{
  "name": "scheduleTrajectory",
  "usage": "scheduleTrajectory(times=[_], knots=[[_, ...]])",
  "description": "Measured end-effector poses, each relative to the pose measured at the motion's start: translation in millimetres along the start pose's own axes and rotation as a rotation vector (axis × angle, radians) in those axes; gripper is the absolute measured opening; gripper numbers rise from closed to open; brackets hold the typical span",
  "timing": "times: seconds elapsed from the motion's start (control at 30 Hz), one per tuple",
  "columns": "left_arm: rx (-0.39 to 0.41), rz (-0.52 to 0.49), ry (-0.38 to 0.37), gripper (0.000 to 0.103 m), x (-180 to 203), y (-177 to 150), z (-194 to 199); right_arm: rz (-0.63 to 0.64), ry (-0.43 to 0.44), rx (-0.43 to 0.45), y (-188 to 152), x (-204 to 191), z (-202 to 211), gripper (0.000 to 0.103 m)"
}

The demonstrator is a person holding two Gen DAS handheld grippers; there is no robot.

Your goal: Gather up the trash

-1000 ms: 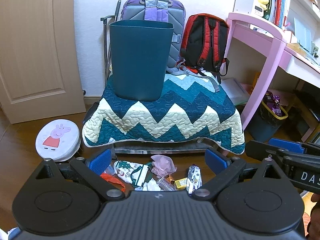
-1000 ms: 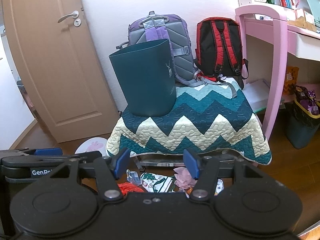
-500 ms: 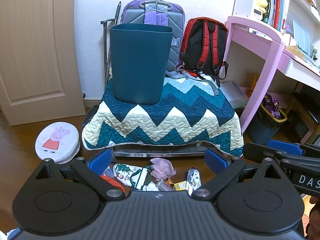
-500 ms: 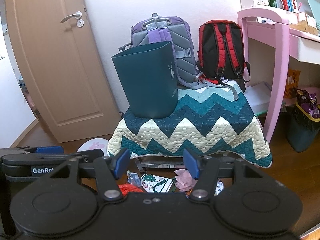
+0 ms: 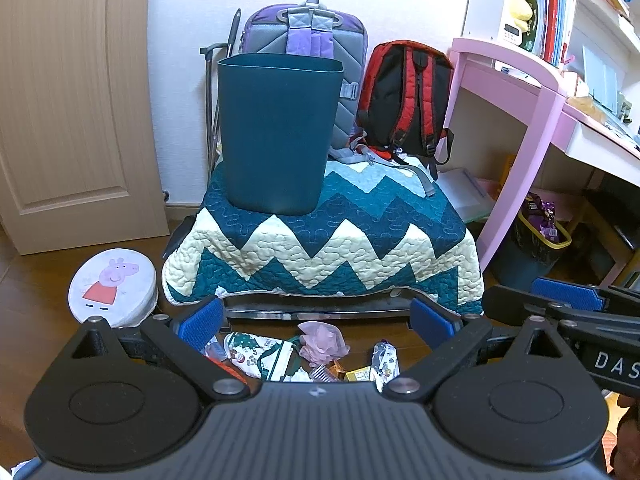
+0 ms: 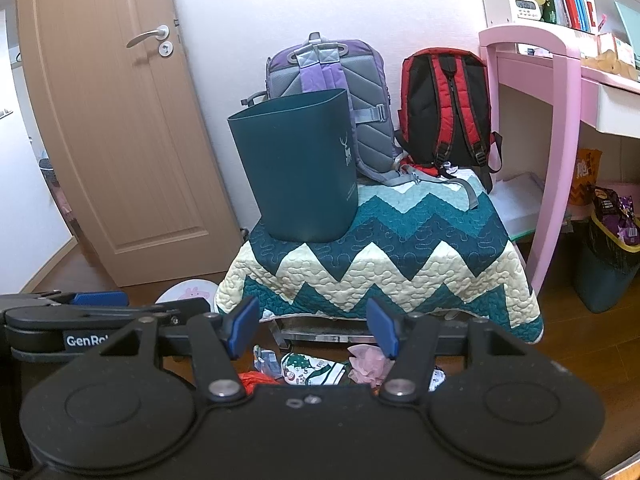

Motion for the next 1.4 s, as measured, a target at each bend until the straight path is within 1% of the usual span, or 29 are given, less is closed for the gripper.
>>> scheduleTrajectory(times=[0.17,0.33,0.5,0.67,0.87,1.03,1.1,1.23,1.33,1.4], knots=[[-0.015,0.001,0.001,0.101,0.0,0.2,-5.7,-0.001,0.000,-0.007,-0.9,0.1,-2.0,0.060],[-0.046,-0.002,0.005,0.101,-2.5,1.3,-19.6,0.002,-0.002,-0.031,2.4,3.1,-15.1,0.060],[-0.102,0.009,0.012,0.101,-10.2,5.0,-46.3,0.013,-0.009,-0.071,8.3,7.7,-37.3,0.060],[-0.146,0.073,0.008,0.100,-28.1,14.3,-78.9,0.008,-0.013,-0.112,14.5,12.4,-67.8,0.060],[-0.183,0.093,0.039,0.100,-52.1,28.0,-127.4,-0.036,-0.010,-0.173,27.5,28.8,-122.5,0.060],[-0.229,0.098,0.046,0.100,-76.4,36.3,-175.8,-0.077,-0.015,-0.196,41.5,60.5,-173.8,0.060],[-0.253,0.084,0.070,0.100,-85.7,37.2,-195.5,-0.086,-0.027,-0.215,43.2,74.4,-196.2,0.060],[-0.313,0.071,0.104,0.100,-107.6,37.3,-237.2,-0.132,-0.059,-0.277,37.6,103.8,-244.9,0.060],[-0.360,0.056,0.129,0.100,-125.2,36.5,-270.0,-0.182,-0.092,-0.336,25.6,125.3,-283.1,0.060],[-0.397,0.065,0.146,0.100,-142.0,33.2,-294.1,-0.208,-0.109,-0.379,14.2,138.6,-308.1,0.060]])
Point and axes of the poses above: each gripper's, at about its wrist camera, not at the fingertips, and z roughly against the way its jaws point, x to its right, y to its top, the point moved 5 cm from there along -z, roughly the way its jaws point, and after that the axes turned 5 degrees about -x, right-handed, at the moved point
